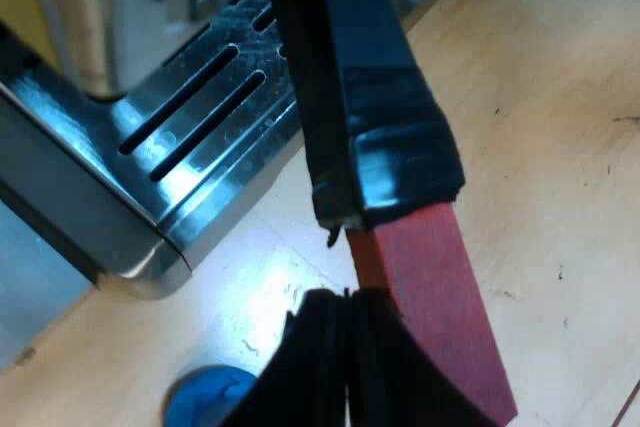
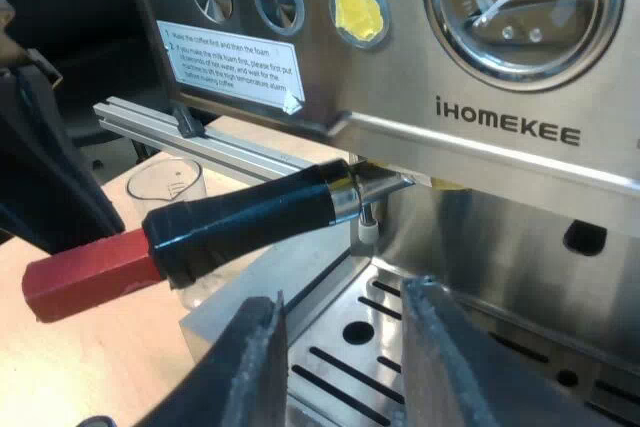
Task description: Put the handle in the coffee machine
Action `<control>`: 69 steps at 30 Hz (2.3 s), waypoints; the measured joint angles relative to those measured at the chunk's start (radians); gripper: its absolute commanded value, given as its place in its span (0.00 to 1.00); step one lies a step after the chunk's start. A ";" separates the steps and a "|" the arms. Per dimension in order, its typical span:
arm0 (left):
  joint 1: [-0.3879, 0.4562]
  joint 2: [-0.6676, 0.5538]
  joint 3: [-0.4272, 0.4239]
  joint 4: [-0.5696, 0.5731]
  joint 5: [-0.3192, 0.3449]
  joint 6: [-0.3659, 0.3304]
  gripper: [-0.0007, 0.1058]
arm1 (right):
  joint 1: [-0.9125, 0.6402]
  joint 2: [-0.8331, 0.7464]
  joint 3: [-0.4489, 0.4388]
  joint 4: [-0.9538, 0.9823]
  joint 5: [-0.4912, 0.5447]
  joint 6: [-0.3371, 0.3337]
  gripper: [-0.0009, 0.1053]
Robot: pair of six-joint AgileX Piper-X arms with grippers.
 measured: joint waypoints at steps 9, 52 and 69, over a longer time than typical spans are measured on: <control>-0.053 0.000 0.004 -0.001 -0.002 -0.002 0.01 | 0.000 -0.048 0.000 0.053 -0.023 0.000 0.31; -0.419 0.000 0.024 -0.025 -0.182 0.011 0.01 | 0.000 -0.245 0.000 0.446 -0.115 -0.007 0.60; -0.430 -0.002 0.043 -0.108 -0.159 0.080 0.01 | 0.000 -0.261 0.000 0.517 -0.119 0.038 0.73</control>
